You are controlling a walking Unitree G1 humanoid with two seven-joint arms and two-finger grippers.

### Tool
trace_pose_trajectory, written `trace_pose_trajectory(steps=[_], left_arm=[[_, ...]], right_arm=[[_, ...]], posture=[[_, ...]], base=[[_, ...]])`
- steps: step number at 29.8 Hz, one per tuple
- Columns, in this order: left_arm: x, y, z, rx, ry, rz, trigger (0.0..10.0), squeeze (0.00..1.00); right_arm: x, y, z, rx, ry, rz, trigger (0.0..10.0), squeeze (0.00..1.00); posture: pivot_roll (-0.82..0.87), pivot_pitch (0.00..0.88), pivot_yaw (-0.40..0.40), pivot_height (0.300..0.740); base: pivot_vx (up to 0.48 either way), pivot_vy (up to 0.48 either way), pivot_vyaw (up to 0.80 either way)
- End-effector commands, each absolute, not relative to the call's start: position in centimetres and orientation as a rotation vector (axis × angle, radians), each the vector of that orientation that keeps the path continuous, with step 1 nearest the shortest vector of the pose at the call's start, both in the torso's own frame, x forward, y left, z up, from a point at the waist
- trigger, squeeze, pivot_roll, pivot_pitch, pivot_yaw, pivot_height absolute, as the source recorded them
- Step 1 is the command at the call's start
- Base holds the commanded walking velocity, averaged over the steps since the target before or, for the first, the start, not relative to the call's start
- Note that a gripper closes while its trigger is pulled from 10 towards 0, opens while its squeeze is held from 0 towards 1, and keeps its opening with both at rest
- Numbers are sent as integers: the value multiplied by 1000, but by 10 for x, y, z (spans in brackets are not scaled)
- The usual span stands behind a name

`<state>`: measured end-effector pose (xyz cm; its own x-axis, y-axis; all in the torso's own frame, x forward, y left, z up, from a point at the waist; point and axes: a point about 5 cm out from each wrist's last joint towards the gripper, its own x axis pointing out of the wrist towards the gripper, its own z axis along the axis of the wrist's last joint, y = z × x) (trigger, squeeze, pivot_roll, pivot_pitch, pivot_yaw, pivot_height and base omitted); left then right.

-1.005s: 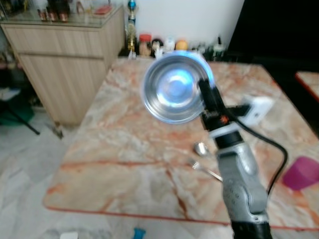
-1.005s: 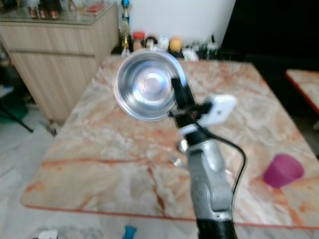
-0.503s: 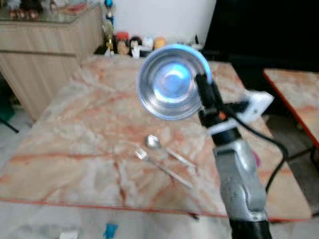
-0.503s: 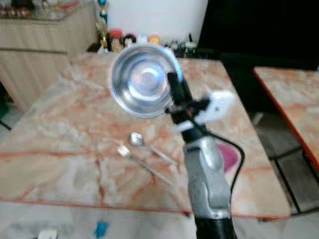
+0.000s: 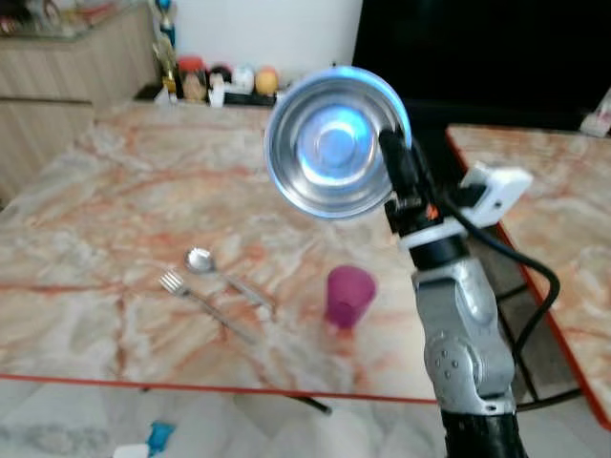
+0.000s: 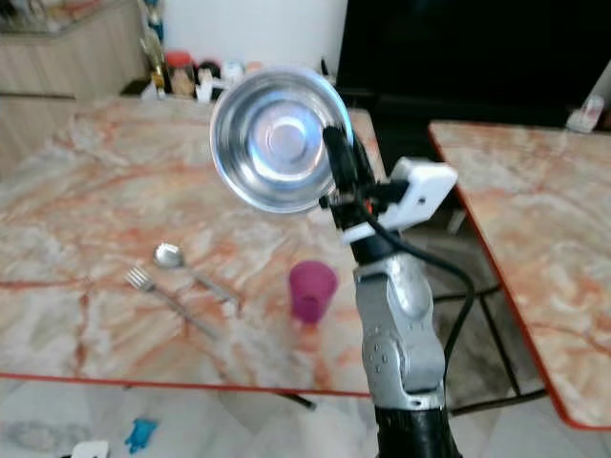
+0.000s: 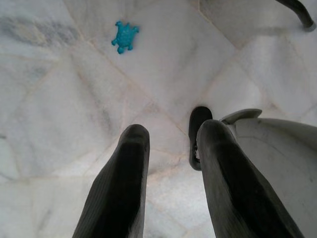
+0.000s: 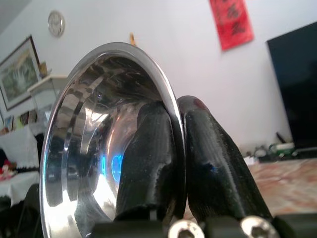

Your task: Setting the table

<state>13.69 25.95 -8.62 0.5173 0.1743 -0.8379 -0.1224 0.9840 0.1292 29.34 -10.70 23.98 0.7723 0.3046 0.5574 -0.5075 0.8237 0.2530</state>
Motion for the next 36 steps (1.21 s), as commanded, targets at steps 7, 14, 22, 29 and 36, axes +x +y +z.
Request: trace_pose_trajectory(steps=[7,14,22,29,36], left_arm=[[135,253,-89,55,1027,149,10000,0],[134,253,-89,54,1030,147,10000,0],[134,253,-89,55,1030,145,10000,0],[134,253,-89,59,1031,137,10000,0],[134,253,-89,60,1030,134,10000,0]], right_arm=[[292,-128,248,425,-587,368,10000,0],[292,-130,246,421,-577,351,10000,0],[294,-133,243,416,-559,335,10000,0],[295,-139,235,416,-528,292,10000,0],[295,-141,231,410,-514,277,10000,0]], posture=[[31,7,-5,736],[29,0,-8,736],[25,0,-10,736],[23,0,-7,736],[21,0,-6,736]], base=[[0,-411,0],[0,-411,0],[0,-412,0],[0,-414,0],[0,-413,0]])
